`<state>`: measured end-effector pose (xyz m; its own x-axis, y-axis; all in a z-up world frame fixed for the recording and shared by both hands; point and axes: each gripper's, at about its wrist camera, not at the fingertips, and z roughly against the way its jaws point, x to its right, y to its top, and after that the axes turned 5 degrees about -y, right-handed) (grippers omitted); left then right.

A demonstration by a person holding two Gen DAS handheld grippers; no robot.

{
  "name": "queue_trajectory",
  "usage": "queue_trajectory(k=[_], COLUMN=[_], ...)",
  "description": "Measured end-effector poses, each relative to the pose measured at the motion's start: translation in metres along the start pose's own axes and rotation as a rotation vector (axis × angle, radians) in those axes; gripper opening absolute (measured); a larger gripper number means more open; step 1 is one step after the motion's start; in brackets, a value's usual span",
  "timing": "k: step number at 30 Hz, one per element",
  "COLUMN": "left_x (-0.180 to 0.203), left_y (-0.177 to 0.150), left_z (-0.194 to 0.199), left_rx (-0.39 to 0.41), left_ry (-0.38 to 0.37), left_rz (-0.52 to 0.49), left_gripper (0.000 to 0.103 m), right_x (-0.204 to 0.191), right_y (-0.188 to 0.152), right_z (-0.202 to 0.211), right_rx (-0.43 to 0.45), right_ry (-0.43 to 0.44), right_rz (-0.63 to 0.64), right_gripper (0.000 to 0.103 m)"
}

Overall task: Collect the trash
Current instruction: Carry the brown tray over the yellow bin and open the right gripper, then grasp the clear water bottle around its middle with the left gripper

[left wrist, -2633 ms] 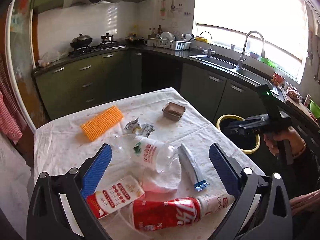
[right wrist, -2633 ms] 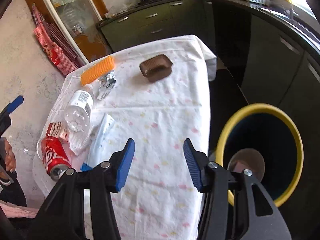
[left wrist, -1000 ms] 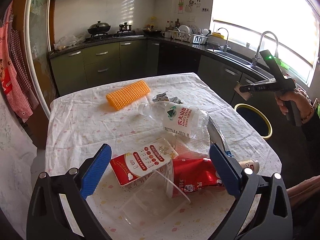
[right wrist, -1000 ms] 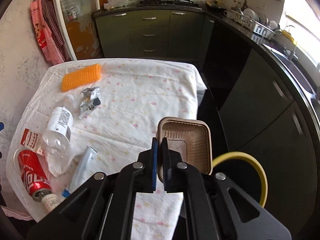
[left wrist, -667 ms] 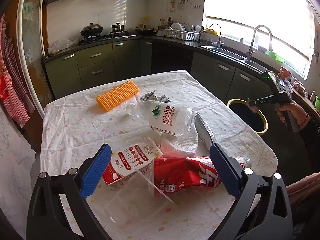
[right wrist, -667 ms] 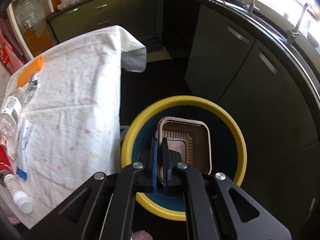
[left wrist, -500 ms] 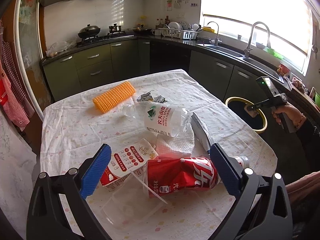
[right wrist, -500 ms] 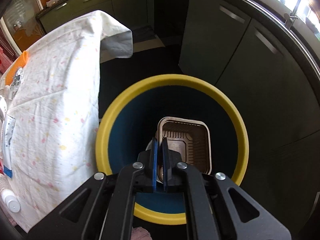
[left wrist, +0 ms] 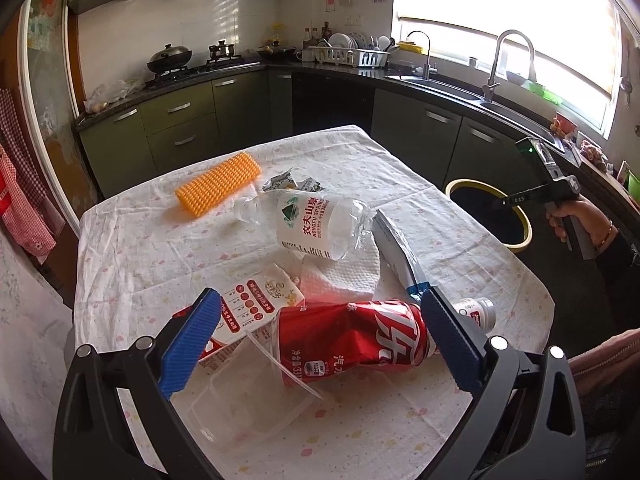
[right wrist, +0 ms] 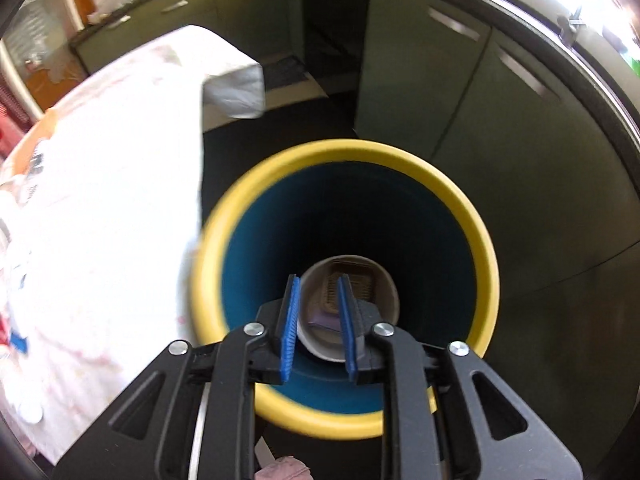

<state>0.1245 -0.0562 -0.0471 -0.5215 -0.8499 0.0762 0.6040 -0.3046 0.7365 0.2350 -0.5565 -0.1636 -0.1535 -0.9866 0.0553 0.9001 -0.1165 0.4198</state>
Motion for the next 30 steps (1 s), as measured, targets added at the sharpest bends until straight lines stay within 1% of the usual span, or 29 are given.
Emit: queue_trajectory(k=[2, 8, 10, 12, 14, 15, 16, 17, 18, 20, 21, 22, 23, 24, 27, 29, 30], left_x=[0.003, 0.016, 0.017, 0.016, 0.016, 0.014, 0.011, 0.008, 0.003, -0.007, -0.013, -0.017, -0.019, -0.021, -0.022, -0.029, -0.035], left_y=[-0.004, -0.012, -0.012, -0.006, 0.003, 0.012, 0.019, 0.027, 0.036, 0.052, 0.061, 0.068, 0.076, 0.084, 0.101, 0.106, 0.107], left_z=[-0.001, -0.004, -0.003, -0.004, -0.007, -0.012, -0.017, -0.024, -0.033, -0.050, -0.060, -0.068, -0.075, -0.080, -0.093, -0.106, -0.115], left_rx=[-0.010, -0.035, -0.042, -0.053, -0.071, -0.094, -0.116, -0.147, -0.186, -0.258, -0.308, -0.345, -0.367, -0.375, -0.382, -0.412, -0.444], left_ry=[-0.010, -0.025, -0.036, -0.072, -0.104, -0.112, -0.110, -0.117, -0.139, -0.166, -0.189, -0.214, -0.236, -0.243, -0.205, -0.201, -0.207], left_rz=[-0.013, -0.093, -0.106, -0.125, -0.167, -0.190, -0.191, -0.178, -0.142, -0.039, 0.029, 0.074, 0.107, 0.133, 0.177, 0.260, 0.331], left_gripper=[0.098, 0.098, 0.098, 0.098, 0.098, 0.098, 0.098, 0.098, 0.098, 0.098, 0.098, 0.098, 0.098, 0.098, 0.098, 0.098, 0.098], right_x=[-0.010, -0.033, -0.036, -0.039, -0.040, -0.041, -0.040, -0.041, -0.041, -0.039, -0.038, -0.038, -0.038, -0.039, -0.040, -0.040, -0.040], right_y=[-0.002, -0.003, -0.003, -0.004, -0.003, -0.003, -0.004, -0.005, -0.007, -0.011, -0.012, -0.012, -0.012, -0.012, -0.011, -0.010, -0.010], right_z=[0.006, 0.022, 0.025, 0.027, 0.025, 0.026, 0.026, 0.026, 0.027, 0.028, 0.027, 0.026, 0.025, 0.024, 0.023, 0.022, 0.021], right_rx=[0.009, 0.032, 0.037, 0.033, 0.030, 0.030, 0.030, 0.030, 0.029, 0.020, 0.017, 0.013, 0.010, 0.010, 0.012, 0.008, 0.006], right_ry=[0.015, 0.040, 0.044, 0.042, 0.040, 0.040, 0.042, 0.046, 0.051, 0.046, 0.047, 0.047, 0.048, 0.051, 0.060, 0.062, 0.062], right_rz=[0.019, 0.059, 0.064, 0.069, 0.071, 0.071, 0.070, 0.068, 0.066, 0.065, 0.066, 0.067, 0.067, 0.068, 0.073, 0.077, 0.079], right_gripper=[0.023, 0.025, 0.029, 0.030, 0.030, 0.030, 0.030, 0.030, 0.030, 0.031, 0.031, 0.031, 0.031, 0.031, 0.032, 0.032, 0.033])
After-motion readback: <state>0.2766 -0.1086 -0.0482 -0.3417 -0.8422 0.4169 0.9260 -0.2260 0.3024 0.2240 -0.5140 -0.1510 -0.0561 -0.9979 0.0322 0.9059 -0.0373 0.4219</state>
